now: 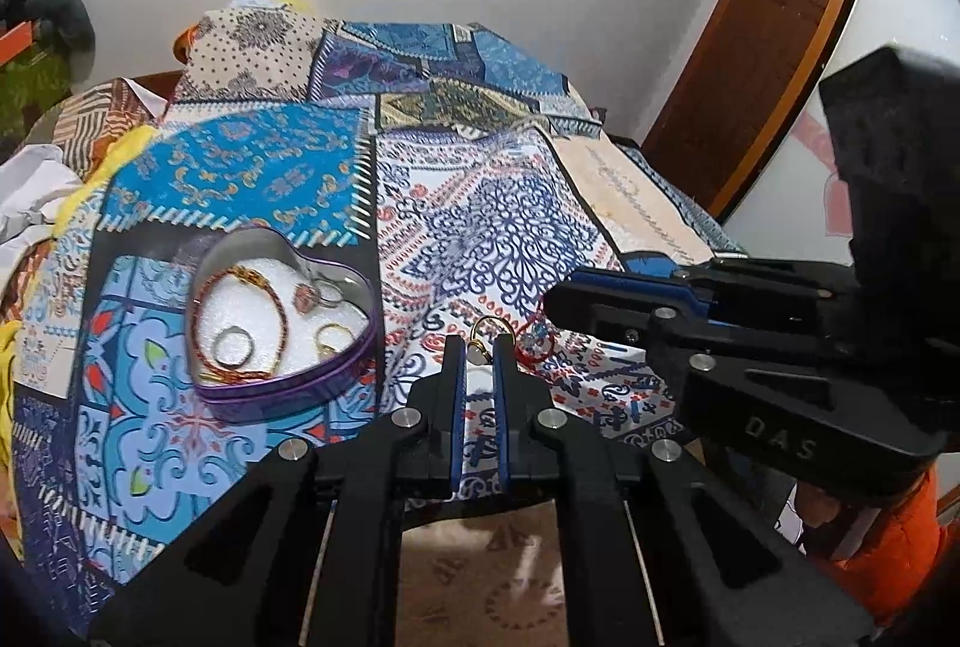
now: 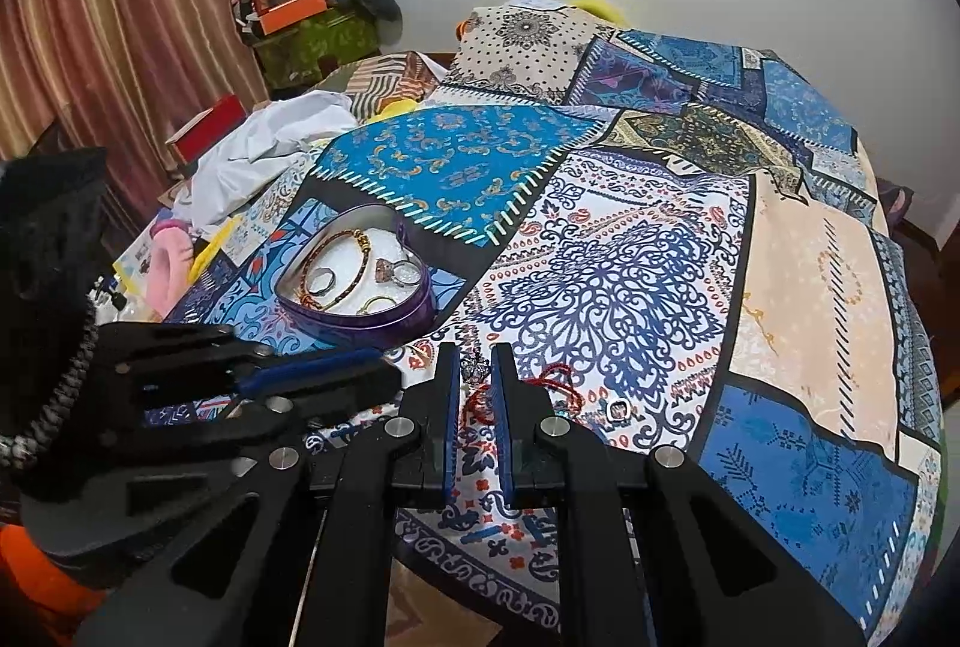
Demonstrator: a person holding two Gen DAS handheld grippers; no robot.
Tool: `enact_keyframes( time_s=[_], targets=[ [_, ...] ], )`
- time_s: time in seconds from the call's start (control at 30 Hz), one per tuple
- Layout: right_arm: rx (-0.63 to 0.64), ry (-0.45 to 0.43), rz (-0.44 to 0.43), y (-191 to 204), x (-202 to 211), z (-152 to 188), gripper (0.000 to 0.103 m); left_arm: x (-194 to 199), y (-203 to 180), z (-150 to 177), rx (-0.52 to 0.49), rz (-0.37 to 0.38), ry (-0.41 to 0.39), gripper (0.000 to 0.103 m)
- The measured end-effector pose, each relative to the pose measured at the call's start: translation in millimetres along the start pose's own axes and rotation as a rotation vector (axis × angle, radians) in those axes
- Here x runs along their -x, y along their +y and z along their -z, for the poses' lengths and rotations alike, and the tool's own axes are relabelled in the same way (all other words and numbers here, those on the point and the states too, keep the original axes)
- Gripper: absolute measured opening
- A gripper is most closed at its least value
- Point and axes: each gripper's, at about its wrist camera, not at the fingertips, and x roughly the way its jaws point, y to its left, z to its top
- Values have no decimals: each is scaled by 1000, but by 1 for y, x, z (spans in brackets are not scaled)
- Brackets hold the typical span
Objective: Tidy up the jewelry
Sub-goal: 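Carry both pieces over the heart tin and open both tools above it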
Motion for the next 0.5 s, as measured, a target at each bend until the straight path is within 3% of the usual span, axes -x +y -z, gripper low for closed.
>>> enact_keyframes(
  time_s=[0.5],
  targets=[
    [31, -76, -13, 28, 9, -25, 9, 49, 46, -9, 40, -152, -96, 7]
  ],
)
